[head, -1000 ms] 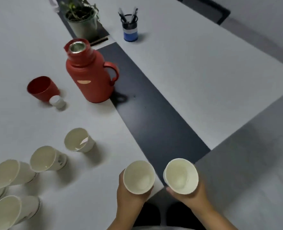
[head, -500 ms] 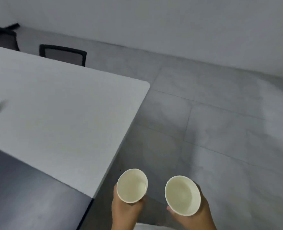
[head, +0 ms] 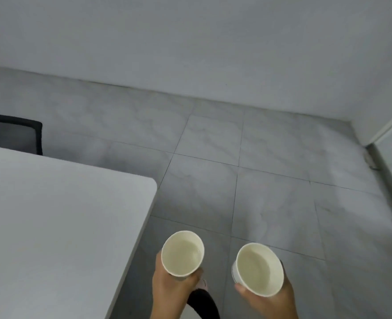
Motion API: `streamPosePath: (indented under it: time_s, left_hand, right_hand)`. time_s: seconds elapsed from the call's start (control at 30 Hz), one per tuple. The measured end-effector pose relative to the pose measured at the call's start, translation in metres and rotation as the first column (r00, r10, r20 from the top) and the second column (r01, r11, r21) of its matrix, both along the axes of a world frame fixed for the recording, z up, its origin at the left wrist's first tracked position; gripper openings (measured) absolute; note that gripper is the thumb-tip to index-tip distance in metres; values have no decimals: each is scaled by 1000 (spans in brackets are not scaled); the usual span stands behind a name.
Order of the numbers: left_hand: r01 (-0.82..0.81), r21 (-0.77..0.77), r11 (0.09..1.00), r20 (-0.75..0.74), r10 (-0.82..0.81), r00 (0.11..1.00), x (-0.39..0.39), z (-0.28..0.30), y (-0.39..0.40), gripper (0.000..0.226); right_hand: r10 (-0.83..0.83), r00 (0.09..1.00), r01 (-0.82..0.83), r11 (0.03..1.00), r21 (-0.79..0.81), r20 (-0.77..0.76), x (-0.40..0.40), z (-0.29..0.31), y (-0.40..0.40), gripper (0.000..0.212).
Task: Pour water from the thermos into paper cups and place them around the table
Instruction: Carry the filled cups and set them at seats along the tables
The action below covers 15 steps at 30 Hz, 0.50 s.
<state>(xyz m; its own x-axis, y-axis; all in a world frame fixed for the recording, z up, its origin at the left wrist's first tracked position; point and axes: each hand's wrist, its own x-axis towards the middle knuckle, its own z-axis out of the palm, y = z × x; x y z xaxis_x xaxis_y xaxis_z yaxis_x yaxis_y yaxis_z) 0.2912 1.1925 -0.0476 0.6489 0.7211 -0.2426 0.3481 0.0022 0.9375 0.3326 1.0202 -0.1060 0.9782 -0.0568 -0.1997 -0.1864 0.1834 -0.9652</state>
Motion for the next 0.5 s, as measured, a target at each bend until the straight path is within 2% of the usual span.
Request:
streamPosePath:
  time_s: [0.03, 0.07, 0.1, 0.13, 0.17, 0.2, 0.23, 0.37, 0.5]
  left_hand:
    - [1, -11, 1000, 23, 0, 1000, 19, 2, 9, 72]
    - [-1, -28, 1000, 24, 1, 1000, 43, 7, 17, 71]
    - [14, -17, 1000, 32, -14, 999, 67, 9, 27, 70]
    - [28, -10, 1000, 38, -28, 999, 91, 12, 37, 70]
    - [31, -12, 999, 48, -31, 998, 112, 14, 44, 70]
    - [29, -11, 1000, 50, -28, 998, 129, 13, 52, 71]
    - [33, -2, 999, 50, -33, 998, 147, 14, 59, 72]
    - [-73, -69, 995, 21, 74, 997, 214, 10, 89, 77]
    - [-169, -95, 981, 34, 173, 984, 290, 2, 122, 76]
  right_hand:
    - [5, 998, 0, 998, 69, -64, 25, 45, 20, 60]
    - [-24, 996, 31, 996, 82, -83, 42, 107, 35, 57]
    - [37, 998, -37, 999, 13, -52, 73, 97, 44, 55]
    - [82, 996, -85, 993, -82, -34, 97, 102, 55, 61]
    - [166, 986, -155, 954, -255, 21, 115, 102, 59, 71]
    - [184, 982, -165, 938, -305, 34, 137, 97, 63, 73]
    - [137, 989, -114, 940, -322, 49, 160, 88, 67, 71]
    - [161, 986, -142, 934, -327, 33, 241, 93, 103, 69]
    - [263, 962, -218, 905, -364, 78, 336, 87, 143, 67]
